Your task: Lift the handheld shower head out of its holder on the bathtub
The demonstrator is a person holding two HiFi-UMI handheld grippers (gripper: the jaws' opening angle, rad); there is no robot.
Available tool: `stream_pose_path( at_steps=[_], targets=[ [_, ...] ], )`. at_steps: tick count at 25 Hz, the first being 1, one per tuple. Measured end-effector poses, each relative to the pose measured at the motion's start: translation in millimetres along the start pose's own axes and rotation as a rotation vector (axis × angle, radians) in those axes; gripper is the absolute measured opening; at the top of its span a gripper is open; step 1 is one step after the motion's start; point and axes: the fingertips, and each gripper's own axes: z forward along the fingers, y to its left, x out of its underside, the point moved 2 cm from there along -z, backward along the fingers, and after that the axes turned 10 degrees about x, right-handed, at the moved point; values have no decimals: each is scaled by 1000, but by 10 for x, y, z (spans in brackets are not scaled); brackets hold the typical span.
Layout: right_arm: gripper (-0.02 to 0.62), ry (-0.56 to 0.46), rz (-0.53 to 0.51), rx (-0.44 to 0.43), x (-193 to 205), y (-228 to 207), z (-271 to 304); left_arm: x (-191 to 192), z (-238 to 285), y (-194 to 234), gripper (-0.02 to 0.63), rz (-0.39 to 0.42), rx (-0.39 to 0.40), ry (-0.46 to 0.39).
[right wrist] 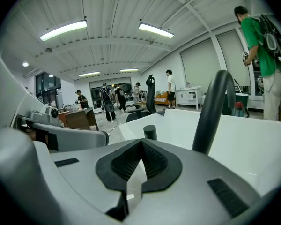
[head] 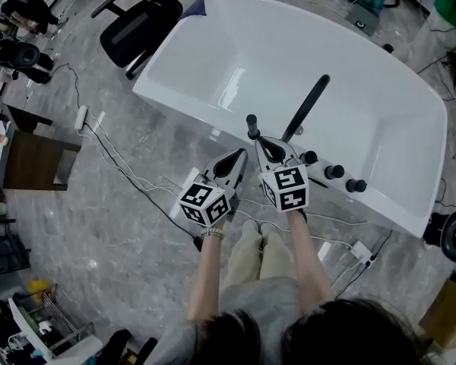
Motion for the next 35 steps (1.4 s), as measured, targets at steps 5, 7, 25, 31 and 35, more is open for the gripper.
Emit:
stream_pose_path(
  at_steps=[5, 7, 25, 31, 35],
  targets=[
    [2, -1, 4, 32, 147, -37, 210, 172, 55, 196, 5, 3, 17, 14],
    [2, 2, 12, 48, 206, -12, 273, 227, 50, 264, 5, -2, 22, 16],
    [155, 16, 86, 118, 636, -74, 863, 559, 141, 778, 5, 5, 7, -19],
    [183, 23, 83, 139, 767, -112, 1091, 659, 124, 901, 5, 4, -7, -19],
    [183, 29, 87, 145, 858, -161, 1206, 697, 122, 973, 5, 8, -13, -16]
  ],
)
